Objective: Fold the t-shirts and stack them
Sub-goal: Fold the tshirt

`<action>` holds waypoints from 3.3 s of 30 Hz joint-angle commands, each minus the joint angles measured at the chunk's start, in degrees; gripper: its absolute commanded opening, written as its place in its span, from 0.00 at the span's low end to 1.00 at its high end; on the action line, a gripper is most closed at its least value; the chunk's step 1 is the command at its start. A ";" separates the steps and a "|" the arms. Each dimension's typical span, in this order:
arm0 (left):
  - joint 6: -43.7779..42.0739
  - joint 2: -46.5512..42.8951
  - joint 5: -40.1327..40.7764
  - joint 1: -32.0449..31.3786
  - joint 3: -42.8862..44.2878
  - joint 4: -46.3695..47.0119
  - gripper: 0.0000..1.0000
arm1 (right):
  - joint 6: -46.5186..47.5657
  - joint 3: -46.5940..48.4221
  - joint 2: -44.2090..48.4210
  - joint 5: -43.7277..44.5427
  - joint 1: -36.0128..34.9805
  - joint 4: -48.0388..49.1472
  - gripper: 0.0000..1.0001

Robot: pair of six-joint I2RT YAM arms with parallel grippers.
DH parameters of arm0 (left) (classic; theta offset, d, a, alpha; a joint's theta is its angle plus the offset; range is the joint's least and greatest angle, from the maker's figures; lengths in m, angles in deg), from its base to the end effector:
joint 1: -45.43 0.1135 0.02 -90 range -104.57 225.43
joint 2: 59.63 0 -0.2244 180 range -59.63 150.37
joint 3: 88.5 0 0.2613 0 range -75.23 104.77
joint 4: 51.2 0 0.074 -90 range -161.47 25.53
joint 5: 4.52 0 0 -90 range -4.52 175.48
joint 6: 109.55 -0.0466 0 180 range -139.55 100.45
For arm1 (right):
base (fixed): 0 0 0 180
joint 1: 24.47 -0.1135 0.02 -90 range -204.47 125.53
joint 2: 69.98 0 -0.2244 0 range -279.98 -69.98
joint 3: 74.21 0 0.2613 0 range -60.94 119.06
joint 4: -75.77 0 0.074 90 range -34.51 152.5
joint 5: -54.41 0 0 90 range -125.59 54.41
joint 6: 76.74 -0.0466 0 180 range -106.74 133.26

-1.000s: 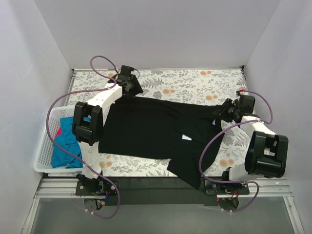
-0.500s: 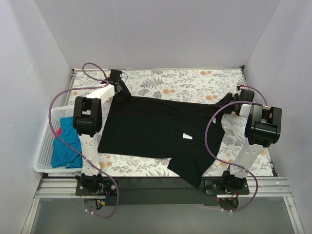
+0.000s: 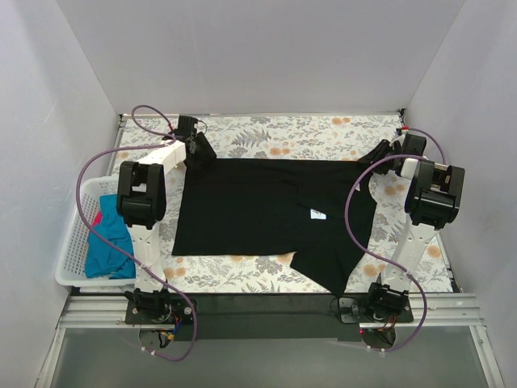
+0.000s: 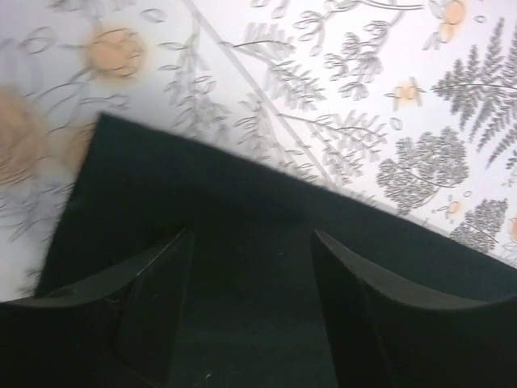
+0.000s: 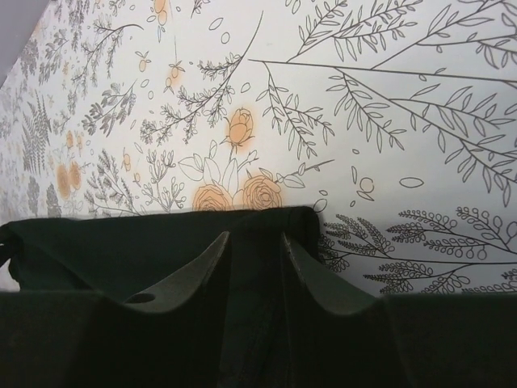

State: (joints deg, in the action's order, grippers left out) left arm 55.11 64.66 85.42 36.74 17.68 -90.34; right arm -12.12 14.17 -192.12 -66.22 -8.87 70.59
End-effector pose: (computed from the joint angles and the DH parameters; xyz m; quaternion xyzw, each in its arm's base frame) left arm 0.4547 -0.0696 0.1162 -0.5222 0.8049 -0.1878 0.2102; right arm 0.4353 -0.0969 0.0866 0.1980 0.8551 0.2729 0.3938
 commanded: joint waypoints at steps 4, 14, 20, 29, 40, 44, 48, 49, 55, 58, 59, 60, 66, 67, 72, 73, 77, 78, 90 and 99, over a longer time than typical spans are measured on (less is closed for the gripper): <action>-0.38 -12.39 7.25 1.57 -5.27 -0.33 0.61 | 4.99 -0.14 1.12 4.62 1.11 -4.06 0.38; -0.65 -14.08 9.28 1.48 -12.22 0.99 0.51 | 4.47 -6.89 15.52 6.46 -2.58 -4.06 0.39; -0.91 -9.77 10.25 1.48 -10.03 -0.58 0.45 | 4.12 -13.49 19.57 5.67 -5.05 -3.97 0.39; -0.82 -9.16 12.18 1.39 -11.34 -0.59 0.42 | 4.82 -17.45 17.91 4.09 -5.93 -4.06 0.39; -0.83 -3.53 19.30 1.66 -8.35 -7.79 0.32 | 6.31 -15.00 12.55 11.91 -2.59 -7.48 0.39; -0.65 -2.04 20.79 1.92 -7.22 -9.55 0.31 | 8.07 -13.06 14.03 16.12 -2.50 -10.82 0.38; -0.74 -2.47 20.02 1.92 -7.03 -10.17 0.33 | 12.19 -12.62 18.07 18.66 -4.94 -13.19 0.40; -0.65 -2.91 19.57 1.92 -7.12 -9.99 0.34 | 12.81 -12.62 20.43 19.90 -6.09 -13.72 0.40; -2.32 -5.46 18.07 0.95 -7.91 -8.85 0.40 | 15.54 -14.99 30.29 28.16 -20.32 -15.21 0.43; -2.49 -6.60 18.16 0.95 -8.79 -8.41 0.40 | 15.54 -14.73 31.79 30.36 -28.49 -17.58 0.48; -2.41 -6.78 18.25 0.95 -8.79 -8.41 0.40 | 15.46 -14.56 31.80 32.46 -30.52 -18.11 0.49; -2.32 -6.87 18.34 0.95 -8.79 -8.32 0.40 | 15.37 -14.47 31.80 35.35 -34.36 -19.42 0.50; -2.49 -7.22 18.51 0.95 -9.06 -8.41 0.40 | 13.96 -11.57 26.88 47.04 -45.89 -23.20 0.51; -2.58 -7.31 18.51 0.95 -9.14 -8.24 0.40 | 13.87 -10.96 25.31 48.29 -46.96 -23.82 0.51; -2.67 -7.48 18.51 0.95 -9.23 -8.23 0.40 | 13.70 -8.23 21.52 52.25 -51.36 -25.41 0.48; -2.58 -7.48 18.51 0.95 -9.14 -8.23 0.40 | 13.70 -8.14 20.47 52.51 -51.71 -25.41 0.46; -2.58 -7.48 18.42 0.95 -9.23 -8.15 0.40 | 13.78 -7.26 18.70 54.97 -53.21 -25.94 0.42; -2.67 -7.40 18.42 0.95 -9.23 -8.23 0.40 | 13.87 -7.17 18.09 56.20 -53.47 -26.03 0.42; -2.49 -7.39 18.25 0.95 -9.32 -8.32 0.40 | 17.03 -5.68 17.37 58.85 -55.67 -28.66 0.01; -3.20 -7.22 19.39 0.95 -7.83 -10.17 0.39 | 25.12 -6.12 21.42 58.49 -56.38 -32.35 0.01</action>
State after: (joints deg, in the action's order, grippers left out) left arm 53.03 59.39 102.58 37.42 10.14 -95.80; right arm 9.34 6.41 -173.70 -8.54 -65.05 40.28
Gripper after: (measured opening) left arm 0.389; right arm 0.022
